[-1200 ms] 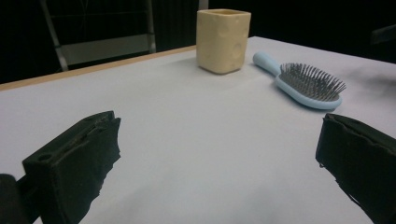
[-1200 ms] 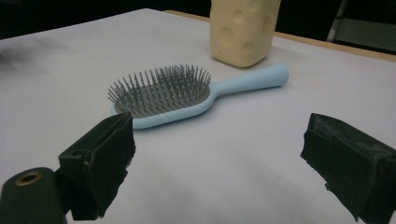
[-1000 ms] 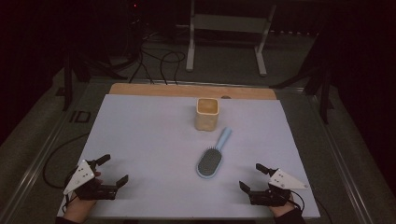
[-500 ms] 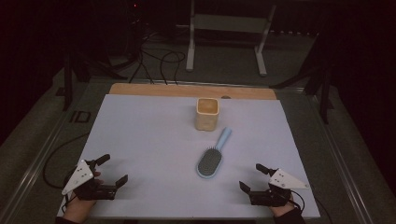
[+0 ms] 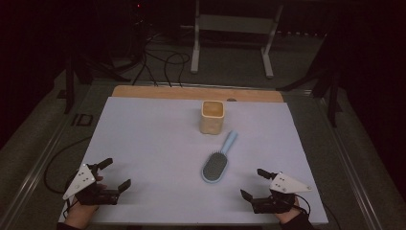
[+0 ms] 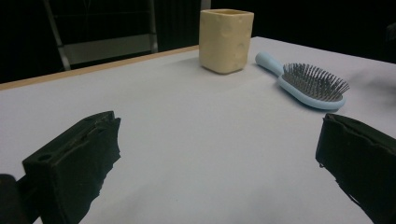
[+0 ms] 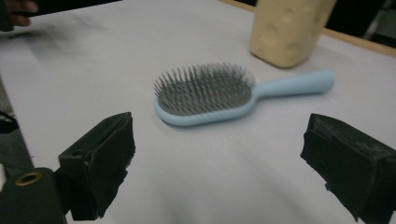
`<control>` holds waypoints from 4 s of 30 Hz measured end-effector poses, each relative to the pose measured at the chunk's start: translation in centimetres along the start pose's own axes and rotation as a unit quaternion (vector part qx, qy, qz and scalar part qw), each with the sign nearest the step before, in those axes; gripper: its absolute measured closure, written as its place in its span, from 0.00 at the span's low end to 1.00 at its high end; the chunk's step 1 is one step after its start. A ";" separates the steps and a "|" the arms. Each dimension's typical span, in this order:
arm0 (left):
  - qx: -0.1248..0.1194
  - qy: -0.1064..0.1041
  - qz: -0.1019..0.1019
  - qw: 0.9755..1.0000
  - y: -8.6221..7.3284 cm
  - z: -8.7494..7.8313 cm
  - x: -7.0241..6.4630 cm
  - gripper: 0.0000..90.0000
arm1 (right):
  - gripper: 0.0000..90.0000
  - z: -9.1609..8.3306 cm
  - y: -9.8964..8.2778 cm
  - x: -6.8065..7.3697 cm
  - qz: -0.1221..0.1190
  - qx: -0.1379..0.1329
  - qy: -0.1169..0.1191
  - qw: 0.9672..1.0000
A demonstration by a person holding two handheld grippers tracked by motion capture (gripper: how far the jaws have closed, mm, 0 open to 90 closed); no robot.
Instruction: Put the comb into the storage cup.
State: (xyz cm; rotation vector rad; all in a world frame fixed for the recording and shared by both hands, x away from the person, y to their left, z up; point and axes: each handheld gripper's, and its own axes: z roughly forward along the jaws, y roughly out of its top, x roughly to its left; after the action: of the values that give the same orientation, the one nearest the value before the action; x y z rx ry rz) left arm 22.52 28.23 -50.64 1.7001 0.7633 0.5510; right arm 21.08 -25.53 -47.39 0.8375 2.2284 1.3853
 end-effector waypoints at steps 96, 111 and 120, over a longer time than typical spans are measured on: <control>-0.008 -0.012 -0.005 1.000 0.2 0.1 0.2 0.00 | 1.00 18.6 5.9 -12.9 -0.067 0.165 -0.042 0.983; -0.008 -0.012 -0.008 1.000 0.1 0.2 0.4 0.00 | 1.00 17.8 5.0 -13.3 -0.070 0.187 -0.036 0.979; -0.007 -0.012 -0.008 1.000 0.1 0.2 0.4 0.00 | 1.00 15.9 3.9 -13.3 -0.063 0.186 -0.037 0.980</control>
State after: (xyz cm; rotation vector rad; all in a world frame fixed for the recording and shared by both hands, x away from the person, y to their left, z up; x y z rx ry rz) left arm 22.95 28.35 -50.60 1.6835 0.7541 0.5231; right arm 41.72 -22.39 -50.69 0.8315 2.4726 0.8768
